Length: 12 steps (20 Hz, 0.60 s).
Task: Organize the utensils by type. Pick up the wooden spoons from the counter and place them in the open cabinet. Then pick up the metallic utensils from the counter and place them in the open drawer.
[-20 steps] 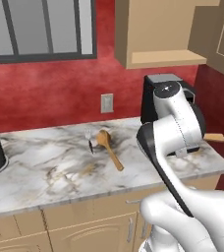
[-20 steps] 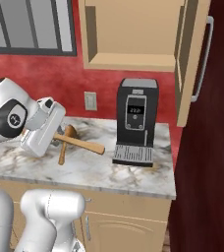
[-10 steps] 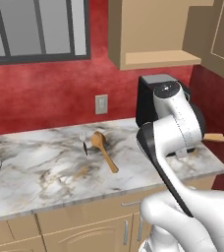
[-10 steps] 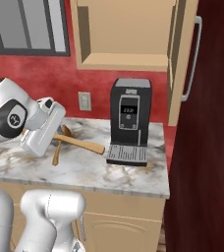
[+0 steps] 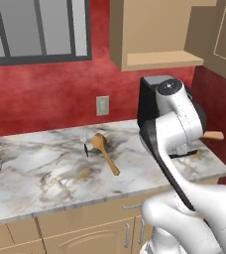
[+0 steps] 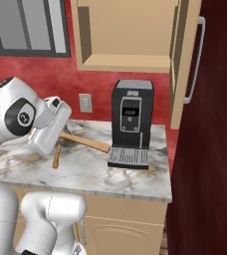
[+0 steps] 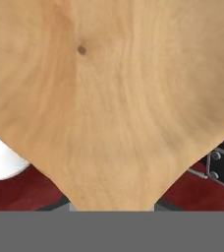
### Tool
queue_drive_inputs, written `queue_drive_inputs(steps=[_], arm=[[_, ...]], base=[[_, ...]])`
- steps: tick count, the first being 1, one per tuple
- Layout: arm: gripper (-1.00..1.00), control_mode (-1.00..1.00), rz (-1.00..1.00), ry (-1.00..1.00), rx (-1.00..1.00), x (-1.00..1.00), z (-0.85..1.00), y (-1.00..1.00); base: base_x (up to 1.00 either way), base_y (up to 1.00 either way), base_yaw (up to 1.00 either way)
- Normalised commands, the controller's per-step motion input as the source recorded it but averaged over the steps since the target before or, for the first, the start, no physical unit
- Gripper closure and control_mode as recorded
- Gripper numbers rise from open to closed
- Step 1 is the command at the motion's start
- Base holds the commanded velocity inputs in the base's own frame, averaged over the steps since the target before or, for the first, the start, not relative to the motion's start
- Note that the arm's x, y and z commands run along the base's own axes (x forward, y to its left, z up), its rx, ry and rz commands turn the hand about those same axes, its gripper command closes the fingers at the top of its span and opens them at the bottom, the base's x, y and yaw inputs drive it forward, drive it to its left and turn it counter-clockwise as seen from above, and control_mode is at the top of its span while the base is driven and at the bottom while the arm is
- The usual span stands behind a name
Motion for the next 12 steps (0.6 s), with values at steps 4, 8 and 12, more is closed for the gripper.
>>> queue_drive_inputs(steps=[4, 8, 12], arm=[[1.0, -1.0, 0.06, -0.07, 0.07, 0.14, 0.15, -0.02], [1.0, -1.0, 0.01, -0.18, 0.05, 0.14, 0.48, 0.0], [1.0, -1.0, 0.0, -0.27, 0.03, 0.28, 0.61, 0.0]], base=[[0.0, 0.0, 0.0], [0.0, 0.0, 0.0], [0.0, 0.0, 0.0]])
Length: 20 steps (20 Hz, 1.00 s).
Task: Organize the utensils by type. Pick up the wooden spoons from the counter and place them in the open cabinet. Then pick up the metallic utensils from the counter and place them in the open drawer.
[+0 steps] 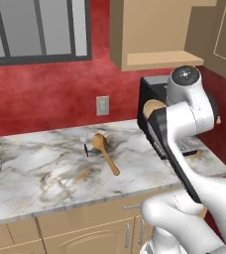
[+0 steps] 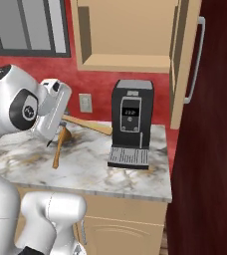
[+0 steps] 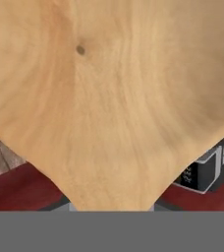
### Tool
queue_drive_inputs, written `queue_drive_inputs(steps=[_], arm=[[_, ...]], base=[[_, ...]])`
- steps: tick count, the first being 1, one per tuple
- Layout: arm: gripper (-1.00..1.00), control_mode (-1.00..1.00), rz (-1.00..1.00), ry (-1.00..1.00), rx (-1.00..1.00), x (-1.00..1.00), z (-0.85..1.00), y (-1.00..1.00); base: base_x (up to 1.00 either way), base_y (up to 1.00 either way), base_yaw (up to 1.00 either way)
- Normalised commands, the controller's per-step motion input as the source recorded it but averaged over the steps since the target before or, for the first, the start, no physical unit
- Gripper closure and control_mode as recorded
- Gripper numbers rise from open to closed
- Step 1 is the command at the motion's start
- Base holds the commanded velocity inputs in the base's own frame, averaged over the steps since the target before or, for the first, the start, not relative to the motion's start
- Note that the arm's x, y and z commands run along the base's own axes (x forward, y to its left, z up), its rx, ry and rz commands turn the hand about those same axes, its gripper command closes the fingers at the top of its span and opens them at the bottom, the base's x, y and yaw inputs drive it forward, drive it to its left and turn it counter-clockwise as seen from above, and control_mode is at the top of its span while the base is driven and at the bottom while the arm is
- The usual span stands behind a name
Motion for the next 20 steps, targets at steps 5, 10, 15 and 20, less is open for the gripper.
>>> queue_drive_inputs(steps=[5, 10, 15, 20], arm=[[1.0, -1.0, 0.09, -0.32, 0.0, 0.13, 0.64, -0.09], [1.0, -1.0, 0.22, -0.25, 0.0, 0.12, 0.58, -0.16], [1.0, -1.0, 0.19, -0.13, 0.0, 0.41, 0.56, -0.23], [1.0, -1.0, 0.12, -0.1, 0.0, 0.42, 0.55, -0.15]], base=[[0.0, 0.0, 0.0], [0.0, 0.0, 0.0], [0.0, 0.0, 0.0], [0.0, 0.0, 0.0]])
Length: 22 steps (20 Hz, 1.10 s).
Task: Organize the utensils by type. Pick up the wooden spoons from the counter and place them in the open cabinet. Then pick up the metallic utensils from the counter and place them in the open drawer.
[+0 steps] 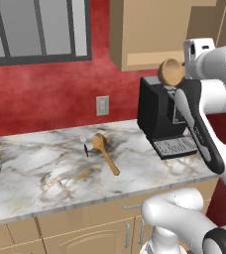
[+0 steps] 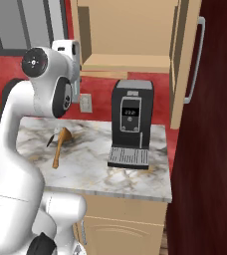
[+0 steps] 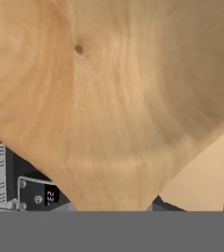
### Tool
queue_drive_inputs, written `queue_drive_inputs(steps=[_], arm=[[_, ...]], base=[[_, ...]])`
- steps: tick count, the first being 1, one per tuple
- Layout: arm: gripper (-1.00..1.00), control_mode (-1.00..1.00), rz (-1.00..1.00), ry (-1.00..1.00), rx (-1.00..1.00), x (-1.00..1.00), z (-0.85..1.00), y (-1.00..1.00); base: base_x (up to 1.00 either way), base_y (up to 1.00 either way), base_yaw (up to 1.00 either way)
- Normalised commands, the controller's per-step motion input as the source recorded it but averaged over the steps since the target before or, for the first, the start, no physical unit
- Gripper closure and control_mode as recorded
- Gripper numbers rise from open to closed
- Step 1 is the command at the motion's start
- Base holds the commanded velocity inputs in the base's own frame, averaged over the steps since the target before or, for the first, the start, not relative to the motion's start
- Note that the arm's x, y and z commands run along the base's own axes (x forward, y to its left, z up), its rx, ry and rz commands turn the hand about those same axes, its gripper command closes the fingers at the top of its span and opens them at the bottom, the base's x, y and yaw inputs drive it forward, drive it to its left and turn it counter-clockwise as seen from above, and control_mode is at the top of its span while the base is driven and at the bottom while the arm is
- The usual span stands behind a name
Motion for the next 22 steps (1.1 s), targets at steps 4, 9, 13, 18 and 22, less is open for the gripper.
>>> queue_drive_inputs(steps=[4, 9, 13, 18, 22], arm=[[1.0, -1.0, 0.01, -0.04, 0.0, 0.39, 0.46, -0.01], [1.0, -1.0, 0.0, 0.0, -0.03, 0.46, 0.26, -0.05], [1.0, -1.0, 0.01, 0.0, -0.05, 0.43, 0.02, -0.12], [1.0, -1.0, 0.17, 0.0, 0.0, 0.37, 0.0, -0.2], [1.0, -1.0, 0.14, 0.0, 0.0, 0.39, -0.01, -0.02]], base=[[0.0, 0.0, 0.0], [0.0, 0.0, 0.0], [0.0, 0.0, 0.0], [0.0, 0.0, 0.0], [0.0, 0.0, 0.0]])
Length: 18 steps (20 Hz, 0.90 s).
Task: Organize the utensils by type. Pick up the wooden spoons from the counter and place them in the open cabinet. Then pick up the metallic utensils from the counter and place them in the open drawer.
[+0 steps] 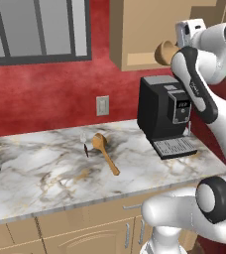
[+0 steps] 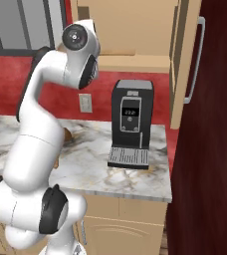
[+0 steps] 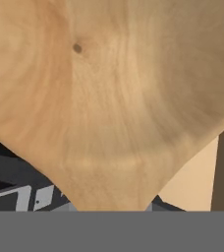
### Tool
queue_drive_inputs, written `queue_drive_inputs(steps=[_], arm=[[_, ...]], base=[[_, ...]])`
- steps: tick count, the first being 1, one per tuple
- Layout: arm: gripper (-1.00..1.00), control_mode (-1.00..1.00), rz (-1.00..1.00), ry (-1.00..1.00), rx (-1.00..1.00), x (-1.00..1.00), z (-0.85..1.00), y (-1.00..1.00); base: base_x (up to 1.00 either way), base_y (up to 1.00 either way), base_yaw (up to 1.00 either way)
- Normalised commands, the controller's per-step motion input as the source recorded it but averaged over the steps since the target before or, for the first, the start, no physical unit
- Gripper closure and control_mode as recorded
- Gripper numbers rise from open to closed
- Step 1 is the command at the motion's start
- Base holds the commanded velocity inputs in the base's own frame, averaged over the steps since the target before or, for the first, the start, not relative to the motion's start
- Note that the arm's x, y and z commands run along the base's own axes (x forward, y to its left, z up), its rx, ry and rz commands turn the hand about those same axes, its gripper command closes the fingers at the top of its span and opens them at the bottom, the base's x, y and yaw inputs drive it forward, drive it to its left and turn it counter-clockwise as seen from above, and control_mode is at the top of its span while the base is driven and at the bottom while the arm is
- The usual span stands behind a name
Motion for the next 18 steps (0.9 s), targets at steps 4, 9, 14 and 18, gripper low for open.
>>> queue_drive_inputs(steps=[4, 9, 14, 18], arm=[[1.0, -1.0, 0.07, 0.0, -0.02, 0.44, -0.03, 0.0], [1.0, -1.0, 0.0, 0.01, -0.05, 0.47, 0.0, 0.0], [1.0, -1.0, 0.0, 0.01, -0.06, 0.44, -0.01, -0.02], [1.0, -1.0, 0.0, 0.07, -0.02, 0.4, -0.11, -0.07]], base=[[0.0, 0.0, 0.0], [0.0, 0.0, 0.0], [0.0, 0.0, 0.0], [0.0, 0.0, 0.0]])
